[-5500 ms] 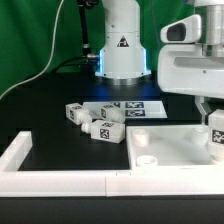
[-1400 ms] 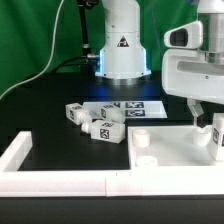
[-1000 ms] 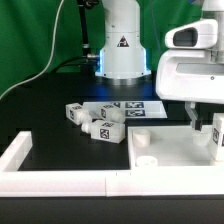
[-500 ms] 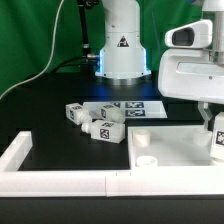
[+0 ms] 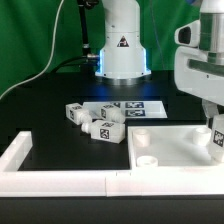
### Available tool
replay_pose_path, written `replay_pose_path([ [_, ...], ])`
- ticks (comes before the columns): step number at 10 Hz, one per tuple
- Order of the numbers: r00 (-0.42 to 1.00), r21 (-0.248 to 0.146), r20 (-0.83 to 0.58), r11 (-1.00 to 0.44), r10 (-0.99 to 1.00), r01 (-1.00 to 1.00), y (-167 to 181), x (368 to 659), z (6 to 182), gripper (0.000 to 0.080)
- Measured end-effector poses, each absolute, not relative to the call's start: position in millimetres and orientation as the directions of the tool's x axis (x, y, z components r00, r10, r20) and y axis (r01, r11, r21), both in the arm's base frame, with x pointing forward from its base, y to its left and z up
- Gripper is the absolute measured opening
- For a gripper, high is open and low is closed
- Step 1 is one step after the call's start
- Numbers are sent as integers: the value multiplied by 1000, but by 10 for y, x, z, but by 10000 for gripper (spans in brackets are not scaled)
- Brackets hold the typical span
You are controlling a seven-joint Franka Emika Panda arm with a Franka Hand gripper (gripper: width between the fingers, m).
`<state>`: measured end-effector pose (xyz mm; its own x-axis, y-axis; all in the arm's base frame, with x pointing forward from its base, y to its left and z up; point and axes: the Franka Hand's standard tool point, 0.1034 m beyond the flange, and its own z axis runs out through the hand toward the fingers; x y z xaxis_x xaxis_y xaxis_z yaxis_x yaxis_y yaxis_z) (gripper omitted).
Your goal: Assemble one leg
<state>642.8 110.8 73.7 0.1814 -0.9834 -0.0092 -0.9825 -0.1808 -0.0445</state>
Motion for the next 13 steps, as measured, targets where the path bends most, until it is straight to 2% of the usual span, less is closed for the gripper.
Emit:
replay_pose_path([
  [2,-132,-60,-80,136,-988,-989,1108,6420,727,285],
  [4,-121,-60,-77,126,-990,-990,1108,6419,729,285],
  [5,-75,-61,-70,80,-995,-995,1107,6417,726,285],
  [7,315,-73,-36,-312,-948,-947,1091,6422,733,566],
  [8,464,-75,-28,-461,-886,-884,1104,6409,727,566],
  [9,522,-75,-22,-519,-853,-852,1128,6397,723,630],
  [11,598,-74,-12,-595,-802,-800,1095,6402,717,647],
  [13,608,-74,-11,-605,-794,-793,1094,6402,717,648],
])
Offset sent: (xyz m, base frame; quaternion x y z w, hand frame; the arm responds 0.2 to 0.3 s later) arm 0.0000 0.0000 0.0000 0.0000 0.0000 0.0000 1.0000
